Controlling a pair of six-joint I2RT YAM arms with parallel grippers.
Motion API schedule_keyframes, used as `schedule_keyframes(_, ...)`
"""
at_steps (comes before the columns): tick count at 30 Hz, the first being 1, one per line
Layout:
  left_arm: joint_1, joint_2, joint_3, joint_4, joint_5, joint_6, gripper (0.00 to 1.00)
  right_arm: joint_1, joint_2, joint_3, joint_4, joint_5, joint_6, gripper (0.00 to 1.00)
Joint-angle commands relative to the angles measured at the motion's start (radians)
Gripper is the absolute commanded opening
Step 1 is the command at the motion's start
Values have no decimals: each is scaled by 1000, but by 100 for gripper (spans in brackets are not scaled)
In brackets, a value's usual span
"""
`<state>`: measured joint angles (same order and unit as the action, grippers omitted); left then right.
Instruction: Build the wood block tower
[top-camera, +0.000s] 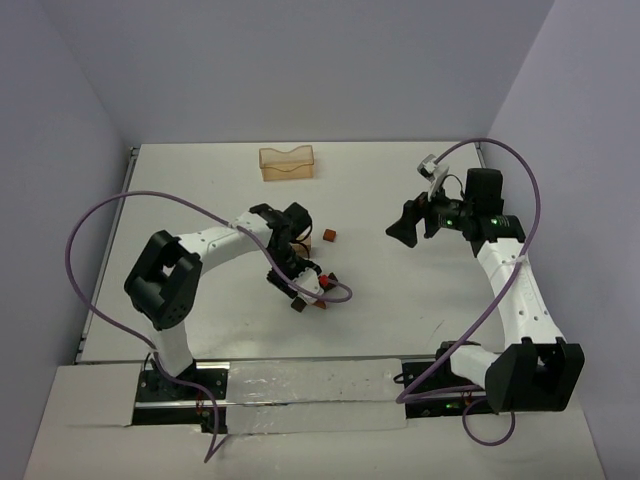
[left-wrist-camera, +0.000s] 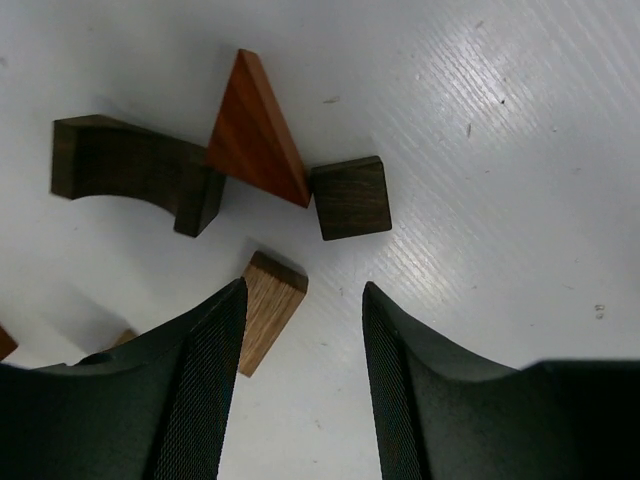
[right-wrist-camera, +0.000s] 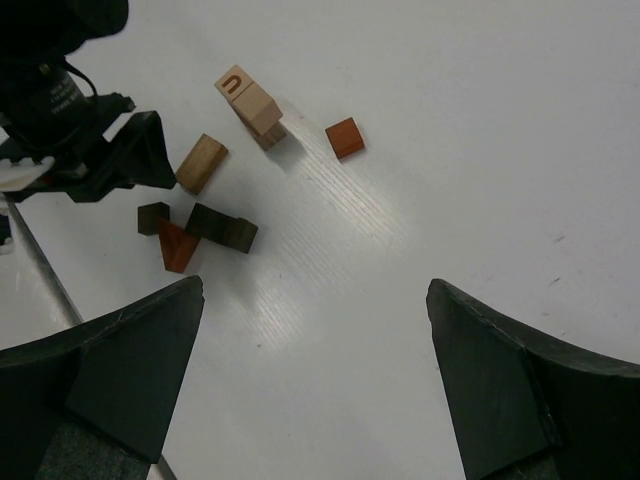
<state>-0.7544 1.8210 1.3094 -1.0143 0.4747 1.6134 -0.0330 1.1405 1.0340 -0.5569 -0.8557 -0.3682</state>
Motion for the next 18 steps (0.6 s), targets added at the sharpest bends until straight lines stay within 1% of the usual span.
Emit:
schedule_keyframes(1,-11,44,36,-18,-48,92,57,-24,-31,-5,28,-77,26,100)
schedule_keyframes(4,-11,74,56,-13,-75,103,60,-25,-39,-9,28,-90,26,100)
schedule_keyframes(10,-14,99,51,54,-137,139,76,-25,-48,-22,21,-113,16,100)
schedule_keyframes(11,-14,102,52,66,-146,144,77,-24,-49,-26,20,-114,12,100)
schedule_keyframes(15,-14,121,65,69,-163,158,78,-25,-48,-38,15,-111,-6,100)
schedule_keyframes(18,-16,147,80,62,-175,160,74,-24,-51,-47,14,-109,-15,100)
